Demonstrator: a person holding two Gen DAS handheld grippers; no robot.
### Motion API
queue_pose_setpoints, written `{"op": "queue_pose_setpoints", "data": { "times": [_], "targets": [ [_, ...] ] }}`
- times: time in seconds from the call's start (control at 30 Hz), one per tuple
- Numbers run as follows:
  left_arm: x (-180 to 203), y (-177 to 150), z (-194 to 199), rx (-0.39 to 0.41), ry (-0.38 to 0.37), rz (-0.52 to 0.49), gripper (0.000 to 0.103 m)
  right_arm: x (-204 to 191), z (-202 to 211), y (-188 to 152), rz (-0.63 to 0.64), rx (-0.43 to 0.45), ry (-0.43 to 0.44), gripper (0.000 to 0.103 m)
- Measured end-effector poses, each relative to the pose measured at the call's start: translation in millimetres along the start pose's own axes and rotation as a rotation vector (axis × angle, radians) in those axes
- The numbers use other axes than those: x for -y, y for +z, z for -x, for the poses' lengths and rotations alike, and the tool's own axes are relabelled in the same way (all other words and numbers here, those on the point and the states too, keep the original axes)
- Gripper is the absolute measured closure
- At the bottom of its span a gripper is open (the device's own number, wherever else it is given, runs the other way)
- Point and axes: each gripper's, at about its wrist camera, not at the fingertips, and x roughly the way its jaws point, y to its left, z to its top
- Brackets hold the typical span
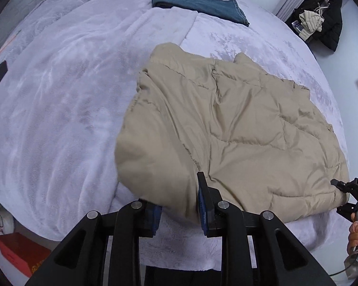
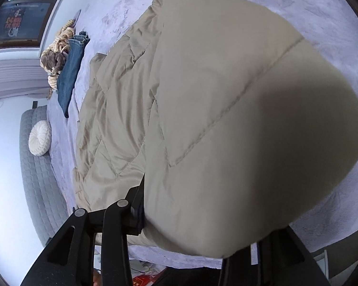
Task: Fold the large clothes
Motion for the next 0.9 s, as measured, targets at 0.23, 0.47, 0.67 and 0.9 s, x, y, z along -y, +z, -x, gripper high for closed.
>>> {"op": "queue_pose_setpoints", "data": {
  "times": [0.23, 0.47, 0.67, 0.9],
  "targets": [
    [-11.8, -10.4, 22.1, 0.053, 0.106, 0.050, 0.076, -8.5, 30.6, -15.2, 0.164, -0.019, -0.107, 0.056],
    [-22.5, 1.5, 5.7, 0.035, 0.125, 0.061, 0.076, -12.4, 51.4, -20.2, 0.288, 0.022, -0.085, 0.070],
    [-28.9, 0.8, -59.0, -0.112, 0.183, 0.054, 0.076, 11.8, 52.3, -22.9, 0.223, 0.012, -0.140, 0.075],
    [-20.7, 4.7, -62.7, -0.135, 0.220, 0.014, 0.075, -30.2, 73.4, -31.1, 0.416, 0.024, -0.064, 0.075]
  ]
}}
